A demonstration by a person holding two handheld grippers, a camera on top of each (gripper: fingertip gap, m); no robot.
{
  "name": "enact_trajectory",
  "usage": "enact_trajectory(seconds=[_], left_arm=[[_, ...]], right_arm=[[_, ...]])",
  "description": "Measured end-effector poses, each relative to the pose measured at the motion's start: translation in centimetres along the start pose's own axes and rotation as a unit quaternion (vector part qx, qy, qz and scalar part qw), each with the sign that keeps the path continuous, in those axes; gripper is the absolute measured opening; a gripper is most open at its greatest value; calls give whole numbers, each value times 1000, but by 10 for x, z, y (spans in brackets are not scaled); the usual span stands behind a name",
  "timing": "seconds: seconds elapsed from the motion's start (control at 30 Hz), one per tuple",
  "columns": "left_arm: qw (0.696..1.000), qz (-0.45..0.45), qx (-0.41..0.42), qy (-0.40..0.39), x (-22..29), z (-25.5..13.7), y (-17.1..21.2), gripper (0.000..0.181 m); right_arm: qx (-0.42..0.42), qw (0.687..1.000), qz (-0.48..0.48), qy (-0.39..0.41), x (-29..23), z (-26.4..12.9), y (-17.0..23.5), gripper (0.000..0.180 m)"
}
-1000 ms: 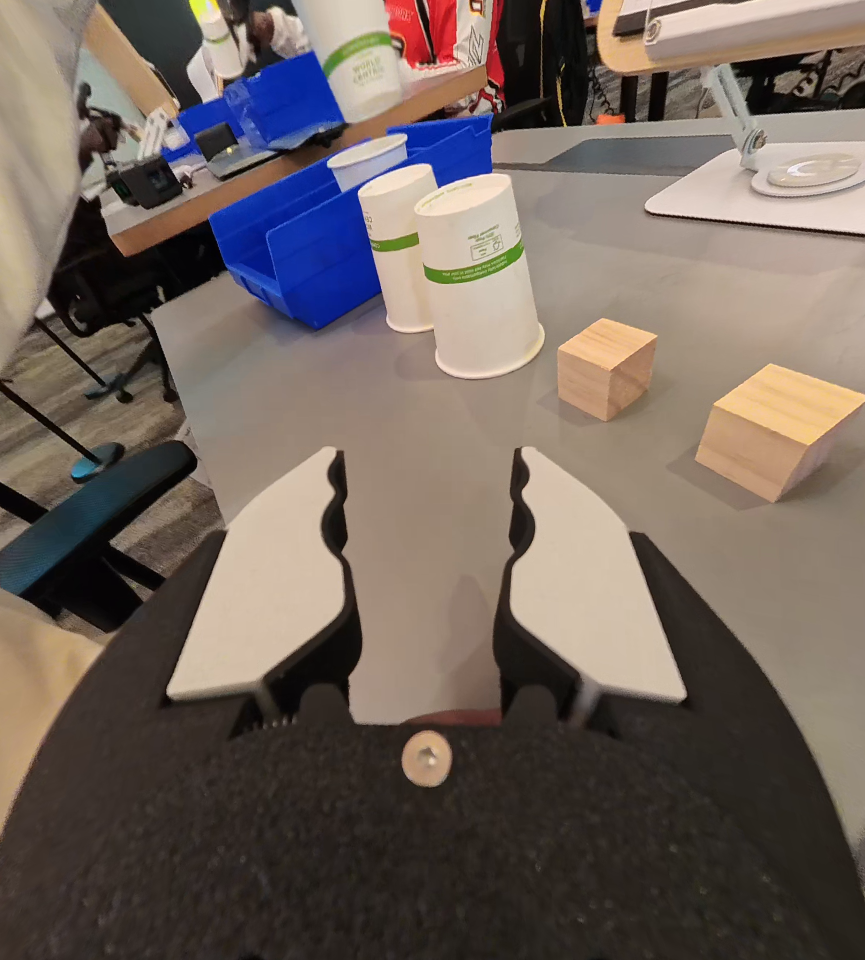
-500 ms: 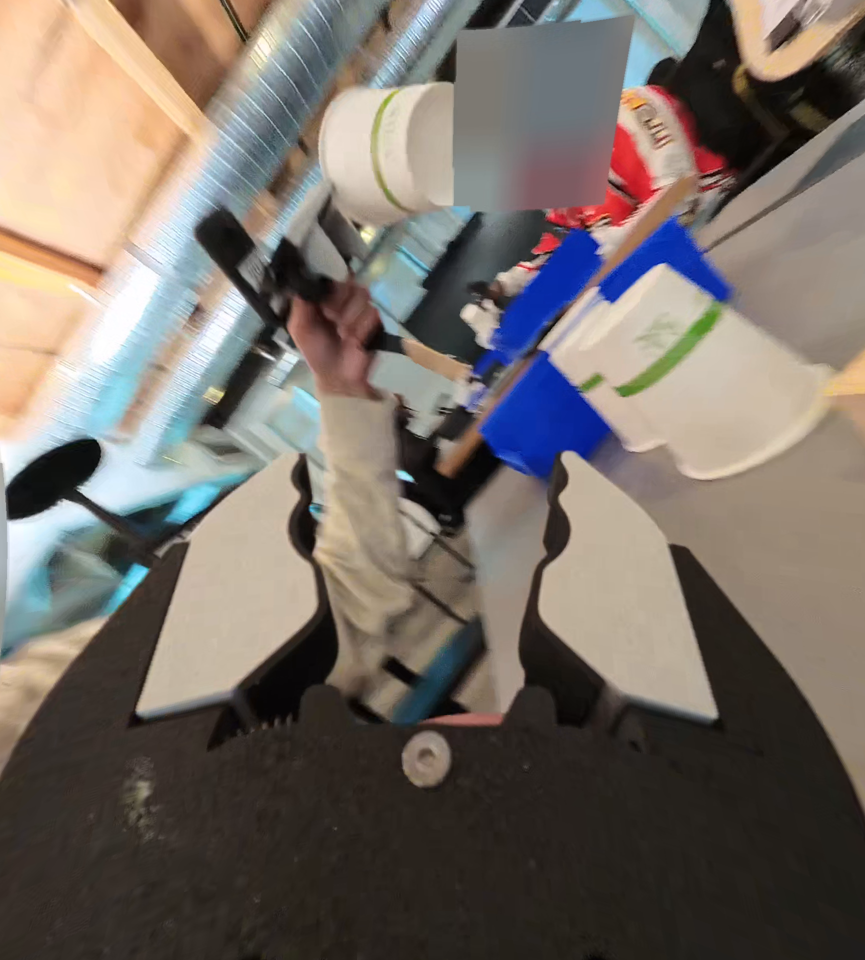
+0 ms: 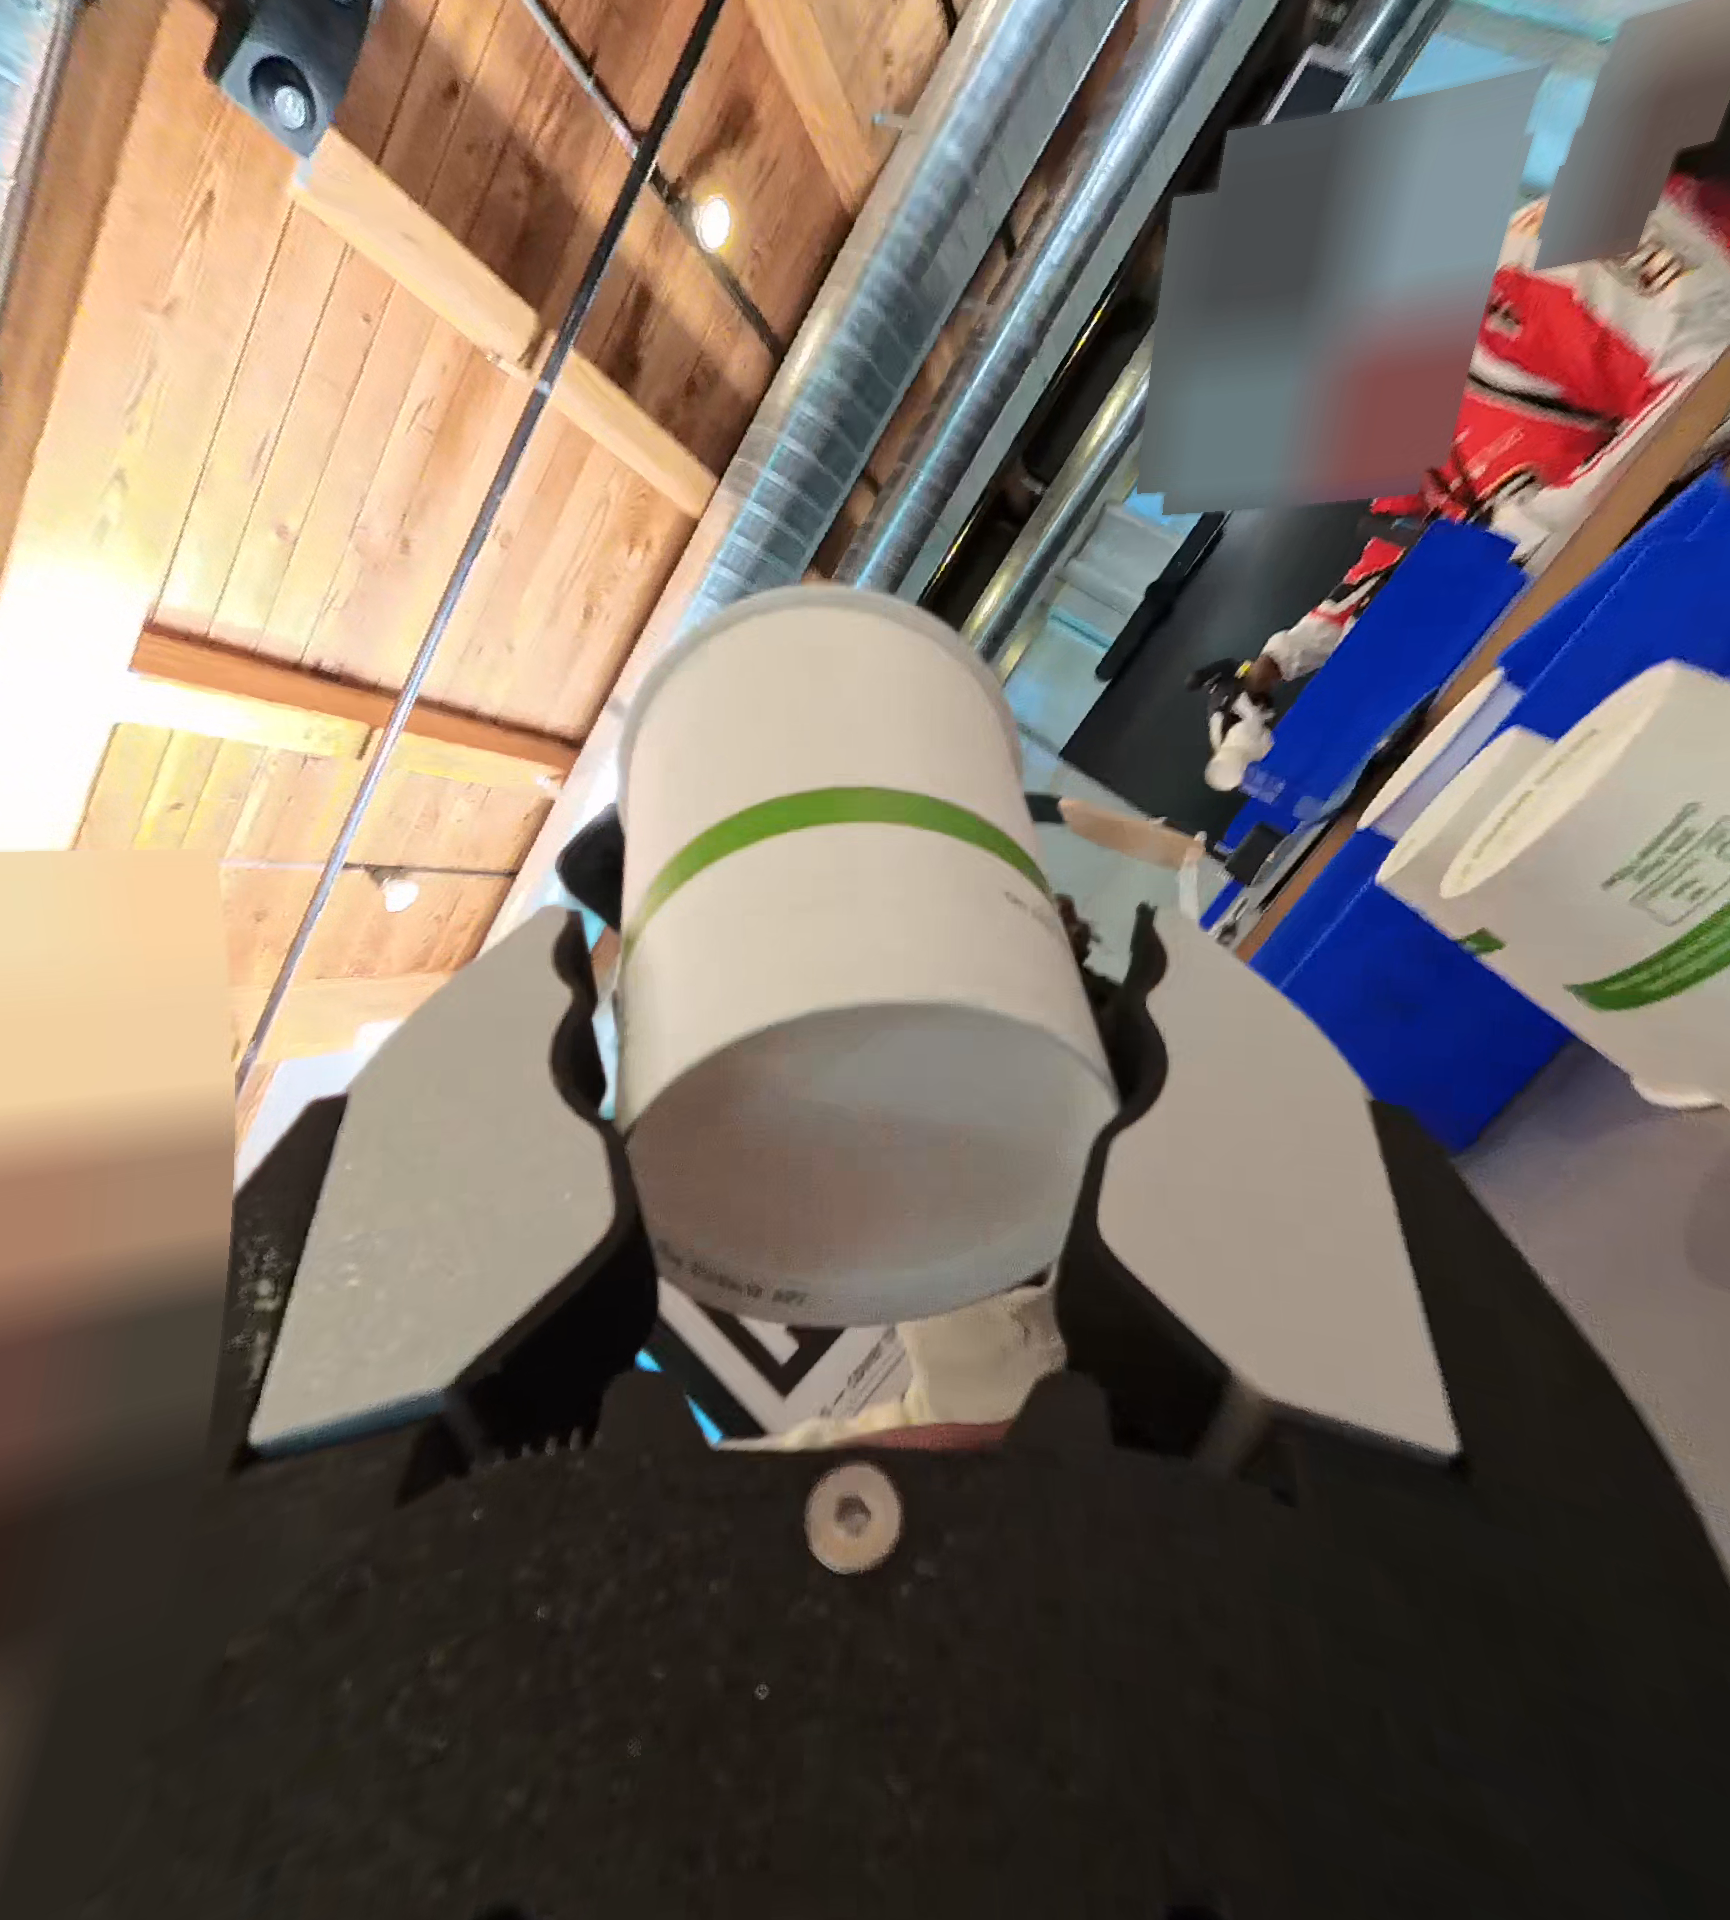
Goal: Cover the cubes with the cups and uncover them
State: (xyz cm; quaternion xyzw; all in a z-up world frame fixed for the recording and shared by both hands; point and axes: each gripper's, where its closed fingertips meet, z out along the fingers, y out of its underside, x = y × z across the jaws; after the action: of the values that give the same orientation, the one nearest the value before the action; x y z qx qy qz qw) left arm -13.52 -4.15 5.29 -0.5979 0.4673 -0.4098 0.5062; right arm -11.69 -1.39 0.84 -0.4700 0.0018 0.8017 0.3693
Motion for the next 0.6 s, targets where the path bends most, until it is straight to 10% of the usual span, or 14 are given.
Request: enact_trajectory(seconds=[0.33,0.6], left_arm=[[993,-67,-37,-94,-13,-37,80,58],[979,-155,-81,-101,3,-46,164,52]], right_arm=[[-54,978,-146,142,14,-42,-16,93],[-229,829,-341,380,56,-55,-60,92]])
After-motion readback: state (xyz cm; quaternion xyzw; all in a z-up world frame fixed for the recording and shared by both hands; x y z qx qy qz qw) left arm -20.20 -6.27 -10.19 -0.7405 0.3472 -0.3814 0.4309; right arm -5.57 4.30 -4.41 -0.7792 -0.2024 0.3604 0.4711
